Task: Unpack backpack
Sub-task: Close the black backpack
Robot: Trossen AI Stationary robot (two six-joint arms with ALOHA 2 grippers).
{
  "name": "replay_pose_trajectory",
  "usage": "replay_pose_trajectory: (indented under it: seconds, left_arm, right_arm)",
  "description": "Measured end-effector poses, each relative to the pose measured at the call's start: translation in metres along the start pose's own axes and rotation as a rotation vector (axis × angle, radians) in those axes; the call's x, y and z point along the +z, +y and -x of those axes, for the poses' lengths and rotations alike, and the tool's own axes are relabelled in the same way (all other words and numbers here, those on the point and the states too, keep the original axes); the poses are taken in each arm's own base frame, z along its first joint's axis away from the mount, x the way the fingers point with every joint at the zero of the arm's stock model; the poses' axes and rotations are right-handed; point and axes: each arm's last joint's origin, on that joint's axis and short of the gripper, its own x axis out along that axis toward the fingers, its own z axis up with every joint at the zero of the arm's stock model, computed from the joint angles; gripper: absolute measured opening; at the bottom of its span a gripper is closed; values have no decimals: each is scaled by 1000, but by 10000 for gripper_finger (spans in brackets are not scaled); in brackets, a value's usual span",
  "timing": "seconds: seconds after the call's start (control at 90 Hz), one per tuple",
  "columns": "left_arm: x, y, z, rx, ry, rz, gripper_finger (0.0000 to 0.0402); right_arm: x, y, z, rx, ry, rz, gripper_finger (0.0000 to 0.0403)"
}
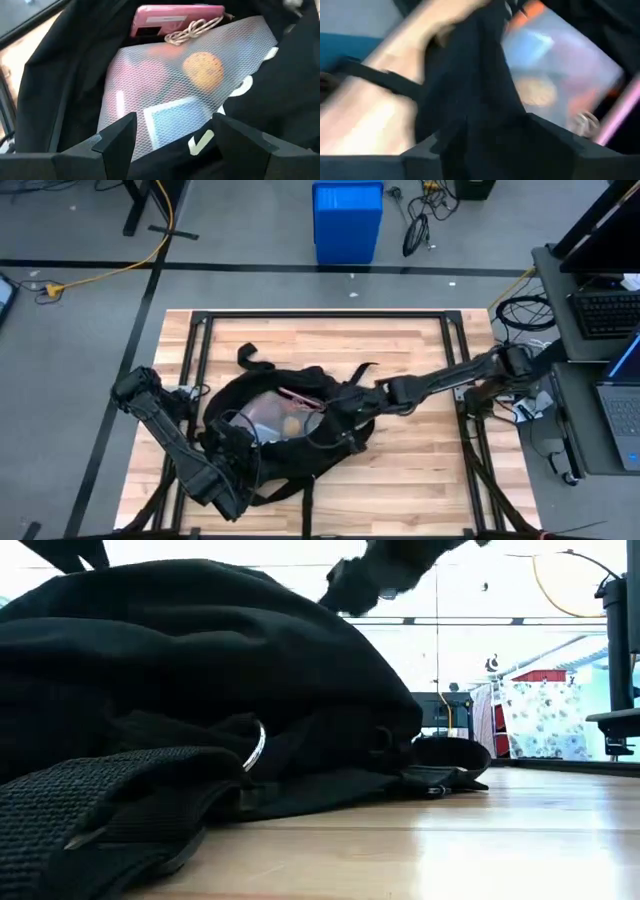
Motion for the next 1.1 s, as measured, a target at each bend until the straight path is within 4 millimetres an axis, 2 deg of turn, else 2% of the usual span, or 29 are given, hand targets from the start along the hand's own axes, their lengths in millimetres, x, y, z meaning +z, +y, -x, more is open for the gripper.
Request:
replay_pose_trajectory:
  seconds: [0.122,0.256,0.333,0.433,0.533,0.644,0.689,0.789,0.889,1.1]
  left_arm:
    - [-2,0,0,-3,-1,2,246]
    - [-2,0,0,-8,0,6,246]
    - [-2,0,0,-8,-1,5,246]
    - [-2,0,0,-8,-2,5,246]
    - [-2,0,0,-8,-5,5,246]
    - [-2,-1,0,-9,-8,3,246]
    - [-2,-1,0,-9,-10,-1,246]
    - [-1,-1,0,-10,-18,-4,246]
    - [-1,-1,0,-14,-38,-5,246]
    - [0,-1,0,-21,-73,-5,246]
  right_arm:
    - [-10,-11,-21,-78,28,-8,216]
    - [-14,-19,-30,-94,23,-7,243]
    - [-19,-20,-34,-91,51,28,246]
    - [-29,-20,-36,-74,136,37,216]
    - [-39,-19,-33,-50,249,28,148]
    - [-49,-22,-26,-31,356,6,38]
    - [-52,-24,-22,-37,393,-5,17]
    - [-57,-31,-12,-121,477,-29,11]
    - [-56,-35,7,-196,528,-28,2]
    - [-34,-35,59,-277,426,-36,0]
